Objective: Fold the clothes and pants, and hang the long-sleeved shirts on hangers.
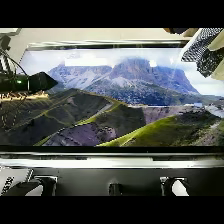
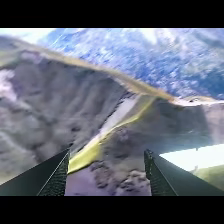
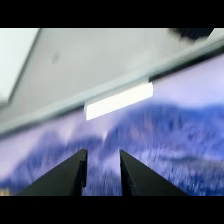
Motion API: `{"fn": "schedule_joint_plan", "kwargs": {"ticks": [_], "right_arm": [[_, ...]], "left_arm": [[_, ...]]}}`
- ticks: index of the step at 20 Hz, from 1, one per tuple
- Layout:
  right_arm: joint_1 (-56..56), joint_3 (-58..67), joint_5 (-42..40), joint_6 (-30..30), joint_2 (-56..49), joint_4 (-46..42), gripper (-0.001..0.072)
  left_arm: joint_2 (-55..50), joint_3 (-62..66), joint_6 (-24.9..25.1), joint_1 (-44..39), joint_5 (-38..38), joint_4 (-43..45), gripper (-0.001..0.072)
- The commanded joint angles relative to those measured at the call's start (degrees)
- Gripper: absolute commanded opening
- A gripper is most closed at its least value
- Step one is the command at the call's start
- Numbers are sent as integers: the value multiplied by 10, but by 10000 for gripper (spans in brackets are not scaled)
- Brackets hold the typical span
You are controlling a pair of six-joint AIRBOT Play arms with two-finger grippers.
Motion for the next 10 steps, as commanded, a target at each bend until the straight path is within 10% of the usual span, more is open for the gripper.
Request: {"fn": "schedule_joint_plan", "kwargs": {"ticks": [1,3,10], "right_arm": [[223,0,54,-19,-61,-200,246],[331,-1,105,-39,-102,-321,166],[420,-94,94,-79,-176,-371,28]], "left_arm": [[0,-36,15,11,-1,0,510],[1,-51,24,11,-1,2,288],[-1,-84,74,0,4,46,32]]}}
